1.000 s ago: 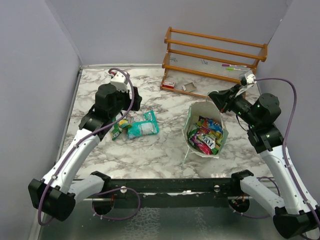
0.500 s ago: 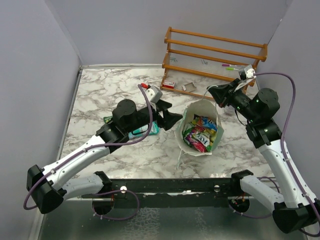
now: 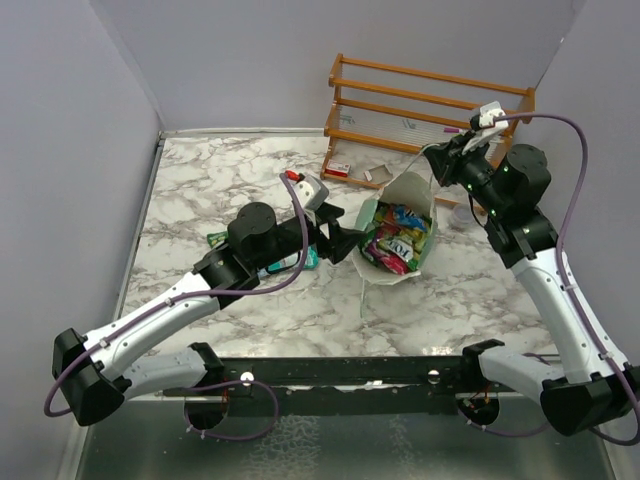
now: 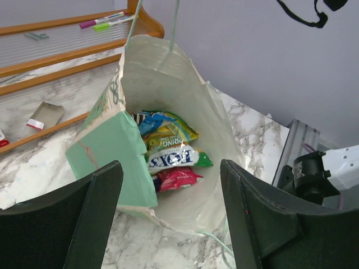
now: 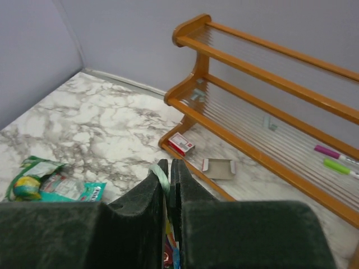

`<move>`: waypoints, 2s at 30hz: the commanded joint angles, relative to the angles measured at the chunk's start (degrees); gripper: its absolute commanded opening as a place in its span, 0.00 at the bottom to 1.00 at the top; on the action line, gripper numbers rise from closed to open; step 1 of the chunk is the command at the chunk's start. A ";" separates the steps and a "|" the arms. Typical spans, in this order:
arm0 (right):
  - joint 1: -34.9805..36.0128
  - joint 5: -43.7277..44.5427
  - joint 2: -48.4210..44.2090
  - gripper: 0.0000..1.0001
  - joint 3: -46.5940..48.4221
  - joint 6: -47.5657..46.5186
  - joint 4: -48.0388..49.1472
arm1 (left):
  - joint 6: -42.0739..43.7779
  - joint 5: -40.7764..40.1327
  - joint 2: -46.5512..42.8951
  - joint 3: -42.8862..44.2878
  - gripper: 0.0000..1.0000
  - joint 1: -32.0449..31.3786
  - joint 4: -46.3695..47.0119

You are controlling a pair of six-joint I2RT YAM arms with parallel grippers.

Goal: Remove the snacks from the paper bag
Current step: Adjust the paper bag at the center of the board, then take out the snack from the paper bag.

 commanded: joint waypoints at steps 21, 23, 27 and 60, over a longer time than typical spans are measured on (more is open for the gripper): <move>-0.08 -34.99 -3.09 0.08 -13.29 17.87 17.57 | -1.53 0.17 3.60 -2.24 0.74 -3.53 2.64; -0.11 -37.11 -2.90 0.08 -14.74 20.64 20.05 | -1.17 -1.11 5.23 -2.66 0.74 -5.58 3.86; -0.15 -35.42 -3.33 0.08 -16.18 20.85 19.42 | 0.70 -4.55 8.70 -4.24 0.73 -8.85 6.60; -0.14 -23.09 -4.89 0.07 -8.86 17.99 8.49 | 8.71 -13.48 39.03 6.65 0.63 -11.19 15.36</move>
